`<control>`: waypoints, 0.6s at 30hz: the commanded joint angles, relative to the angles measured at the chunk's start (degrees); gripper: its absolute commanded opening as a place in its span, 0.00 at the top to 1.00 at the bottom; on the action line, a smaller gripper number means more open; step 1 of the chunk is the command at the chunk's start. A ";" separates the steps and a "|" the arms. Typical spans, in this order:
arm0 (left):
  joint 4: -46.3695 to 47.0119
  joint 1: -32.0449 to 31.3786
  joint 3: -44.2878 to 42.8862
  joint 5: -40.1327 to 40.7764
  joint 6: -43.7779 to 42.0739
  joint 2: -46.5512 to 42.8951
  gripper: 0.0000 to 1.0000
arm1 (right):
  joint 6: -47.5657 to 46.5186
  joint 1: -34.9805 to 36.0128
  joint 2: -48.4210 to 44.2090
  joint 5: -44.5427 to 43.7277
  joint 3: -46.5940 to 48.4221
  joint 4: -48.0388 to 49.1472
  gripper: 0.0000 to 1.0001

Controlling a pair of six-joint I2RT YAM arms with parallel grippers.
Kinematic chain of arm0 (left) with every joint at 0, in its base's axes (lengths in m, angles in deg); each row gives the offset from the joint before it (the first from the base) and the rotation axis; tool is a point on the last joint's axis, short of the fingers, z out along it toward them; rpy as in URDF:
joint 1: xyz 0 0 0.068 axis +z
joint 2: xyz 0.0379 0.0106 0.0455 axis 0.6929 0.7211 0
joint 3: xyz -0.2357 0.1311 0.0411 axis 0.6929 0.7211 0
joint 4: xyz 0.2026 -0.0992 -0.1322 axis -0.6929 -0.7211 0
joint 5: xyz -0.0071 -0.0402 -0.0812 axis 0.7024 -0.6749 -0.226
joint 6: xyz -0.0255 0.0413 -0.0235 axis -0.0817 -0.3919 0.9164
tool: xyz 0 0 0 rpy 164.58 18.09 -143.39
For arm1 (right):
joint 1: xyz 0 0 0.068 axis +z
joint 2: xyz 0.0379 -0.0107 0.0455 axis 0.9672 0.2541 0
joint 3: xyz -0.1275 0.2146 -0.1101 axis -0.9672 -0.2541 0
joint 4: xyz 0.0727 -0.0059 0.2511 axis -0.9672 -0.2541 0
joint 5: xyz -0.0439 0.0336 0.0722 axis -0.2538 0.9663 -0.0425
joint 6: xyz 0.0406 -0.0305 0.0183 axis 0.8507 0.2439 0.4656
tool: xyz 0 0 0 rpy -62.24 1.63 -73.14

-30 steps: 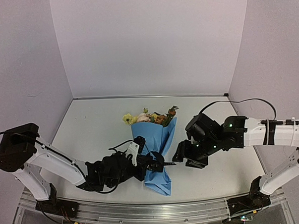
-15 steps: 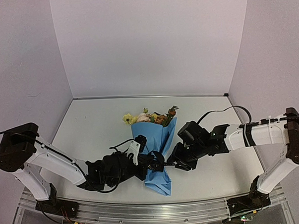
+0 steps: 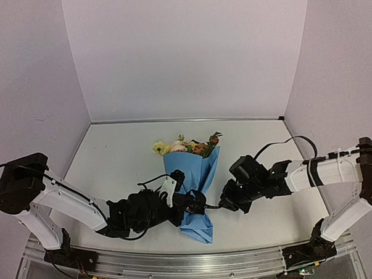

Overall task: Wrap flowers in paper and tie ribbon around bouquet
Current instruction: Adjust the ribbon on the folded bouquet.

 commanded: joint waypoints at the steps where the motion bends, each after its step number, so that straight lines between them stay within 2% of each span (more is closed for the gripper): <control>1: -0.33 0.14 -1.41 -2.75 -1.94 -2.19 1.00 | -8.27 -2.83 -4.41 -1.76 -0.29 -5.59 1.00; 4: -1.10 0.12 -1.42 -4.26 -2.59 -2.81 1.00 | -16.05 -4.81 -6.84 -3.51 0.48 -12.95 1.00; 7: -1.92 0.11 -1.41 -5.87 -3.14 -3.42 1.00 | -24.91 -5.92 -9.49 -9.21 1.79 -22.74 1.00; 10: -2.76 0.13 -1.49 -7.40 -3.69 -4.06 1.00 | -31.37 -6.74 -11.26 -15.00 2.54 -28.42 1.00; 18: -8.39 0.13 -5.36 -15.82 -6.83 -3.81 1.00 | -39.84 -8.88 -12.56 -24.25 2.27 -33.98 1.00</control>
